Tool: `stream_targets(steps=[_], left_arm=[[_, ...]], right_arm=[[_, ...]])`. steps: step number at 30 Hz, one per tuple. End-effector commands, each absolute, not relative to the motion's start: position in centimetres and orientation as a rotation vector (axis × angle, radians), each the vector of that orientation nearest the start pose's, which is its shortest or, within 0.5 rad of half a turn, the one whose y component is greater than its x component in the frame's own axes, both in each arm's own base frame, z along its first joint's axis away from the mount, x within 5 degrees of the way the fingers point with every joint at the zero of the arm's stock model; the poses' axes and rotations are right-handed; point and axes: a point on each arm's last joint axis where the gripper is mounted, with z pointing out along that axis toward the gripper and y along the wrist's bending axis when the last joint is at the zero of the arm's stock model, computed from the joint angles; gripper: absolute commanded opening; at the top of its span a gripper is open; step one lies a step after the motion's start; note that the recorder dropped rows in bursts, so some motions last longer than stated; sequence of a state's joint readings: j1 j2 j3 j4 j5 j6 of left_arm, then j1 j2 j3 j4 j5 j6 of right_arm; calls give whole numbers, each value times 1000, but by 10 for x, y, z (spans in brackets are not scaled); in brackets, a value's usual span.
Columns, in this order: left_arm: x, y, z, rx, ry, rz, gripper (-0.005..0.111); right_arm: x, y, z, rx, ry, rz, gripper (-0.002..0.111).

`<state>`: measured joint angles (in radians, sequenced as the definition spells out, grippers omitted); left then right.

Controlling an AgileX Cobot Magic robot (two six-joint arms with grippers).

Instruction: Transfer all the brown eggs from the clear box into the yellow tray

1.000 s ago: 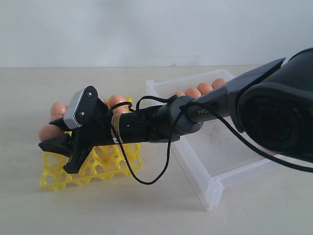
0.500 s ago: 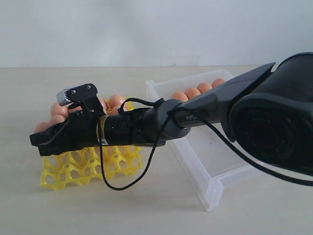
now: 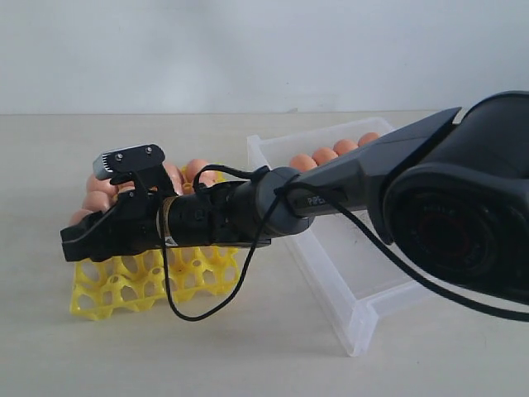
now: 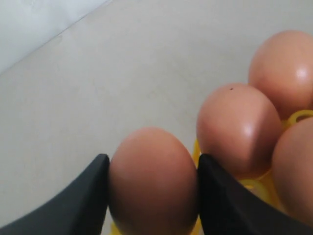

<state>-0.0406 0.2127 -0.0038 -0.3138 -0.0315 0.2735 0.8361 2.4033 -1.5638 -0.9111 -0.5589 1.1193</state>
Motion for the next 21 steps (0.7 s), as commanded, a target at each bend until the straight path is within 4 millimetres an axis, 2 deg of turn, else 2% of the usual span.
stream_targets(steps=[1,3,5,21], left_arm=[[75,-2,203,-5,1657,-54,4],[75,-2,203,-5,1657,-54,4],[75,-2,203,-5,1657,-54,4],[75,-2,203,-5,1657,-54,4]], right_arm=[[314,404,100,-853,1930,1124,30],[315,403,99,-849,1944,1103,45],[316,403,98,-839,1958,1093,50],[318,402,97,-811,1978,1079,50]])
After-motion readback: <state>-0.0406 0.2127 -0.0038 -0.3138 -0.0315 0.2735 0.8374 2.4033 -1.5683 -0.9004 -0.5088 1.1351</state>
